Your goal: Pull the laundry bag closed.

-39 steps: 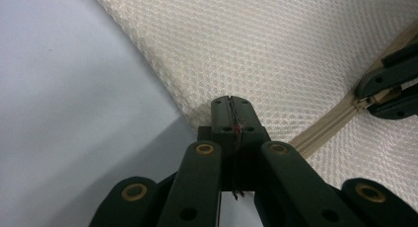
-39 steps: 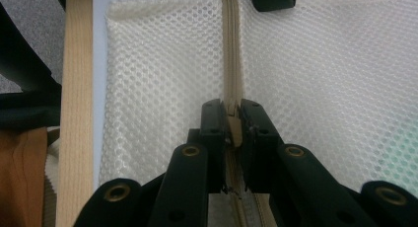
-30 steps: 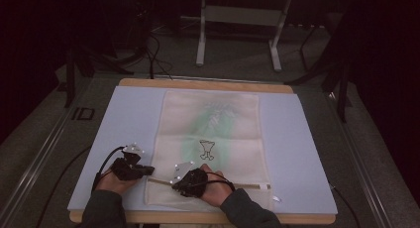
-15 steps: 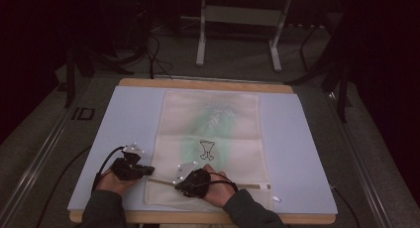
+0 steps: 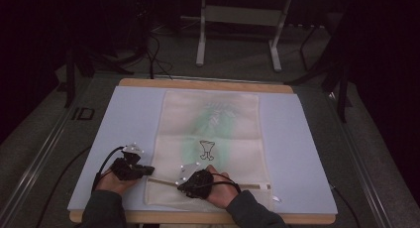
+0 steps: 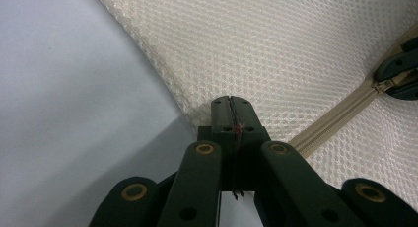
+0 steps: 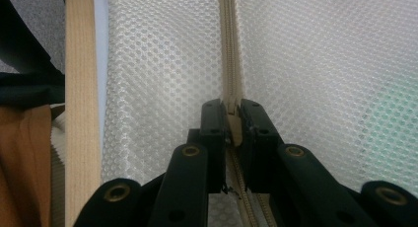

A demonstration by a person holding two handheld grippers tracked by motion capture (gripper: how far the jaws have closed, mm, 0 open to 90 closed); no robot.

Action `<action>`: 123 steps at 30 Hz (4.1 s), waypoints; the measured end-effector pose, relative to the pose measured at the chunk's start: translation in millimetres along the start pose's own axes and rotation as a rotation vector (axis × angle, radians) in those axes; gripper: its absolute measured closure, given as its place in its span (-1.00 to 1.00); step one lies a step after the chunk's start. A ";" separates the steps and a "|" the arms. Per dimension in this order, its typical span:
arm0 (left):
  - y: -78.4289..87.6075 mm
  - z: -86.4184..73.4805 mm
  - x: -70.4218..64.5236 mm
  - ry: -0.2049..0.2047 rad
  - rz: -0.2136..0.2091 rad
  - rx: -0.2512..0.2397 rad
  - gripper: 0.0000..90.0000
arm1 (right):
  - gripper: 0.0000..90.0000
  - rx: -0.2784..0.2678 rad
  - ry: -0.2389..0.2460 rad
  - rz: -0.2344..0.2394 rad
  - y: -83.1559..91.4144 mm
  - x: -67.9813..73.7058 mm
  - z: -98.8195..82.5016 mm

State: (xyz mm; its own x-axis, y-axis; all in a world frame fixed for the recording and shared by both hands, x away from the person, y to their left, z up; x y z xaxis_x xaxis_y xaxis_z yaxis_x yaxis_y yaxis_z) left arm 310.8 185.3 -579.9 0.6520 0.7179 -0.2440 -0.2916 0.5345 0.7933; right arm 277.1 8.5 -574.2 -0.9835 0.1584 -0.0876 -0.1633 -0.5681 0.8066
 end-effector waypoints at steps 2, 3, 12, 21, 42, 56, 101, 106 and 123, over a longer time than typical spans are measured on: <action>0.0 0.0 0.0 0.000 0.000 0.000 0.99 | 0.82 0.004 0.001 -0.003 0.7 0.6 -0.6; 0.0 0.0 0.0 0.001 -0.001 0.000 0.99 | 0.82 0.004 -0.001 -0.004 1.1 0.7 -0.8; 0.0 0.0 0.3 0.002 -0.005 -0.001 0.99 | 0.82 0.017 0.003 -0.013 5.3 0.7 -5.0; 0.1 0.1 0.5 -0.002 -0.004 0.003 0.99 | 0.82 0.023 -0.001 -0.018 10.6 0.7 -10.3; 0.1 0.0 0.3 -0.001 -0.004 0.002 0.99 | 0.82 0.028 -0.021 -0.030 23.4 -1.2 -30.1; 0.2 -0.1 0.5 -0.002 -0.003 0.003 0.99 | 0.82 0.027 -0.042 -0.035 31.0 -3.7 -41.4; 0.1 -0.1 0.1 -0.003 -0.001 0.003 0.99 | 0.82 0.043 -0.093 -0.052 56.9 -11.6 -78.7; 0.1 -0.2 0.1 -0.003 -0.002 0.002 0.99 | 0.82 0.043 -0.104 -0.057 60.4 -12.0 -83.4; 0.1 -0.1 -0.1 -0.003 0.000 0.002 0.99 | 0.82 0.046 -0.133 -0.071 70.7 -14.7 -97.5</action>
State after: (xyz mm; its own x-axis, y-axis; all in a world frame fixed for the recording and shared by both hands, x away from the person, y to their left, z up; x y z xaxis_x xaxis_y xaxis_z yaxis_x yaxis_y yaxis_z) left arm 310.6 185.4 -579.9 0.6538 0.7168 -0.2422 -0.2904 0.5333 0.7945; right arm 272.4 -112.7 -572.9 -0.9500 0.3042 -0.0699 -0.2256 -0.5147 0.8271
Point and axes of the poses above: each handheld gripper's, and its own axes: y roughly backward along the jaws, z roughly out of its top, x roughly to its left, the point moved 7 cm from there along -y, roughly forward along the jaws
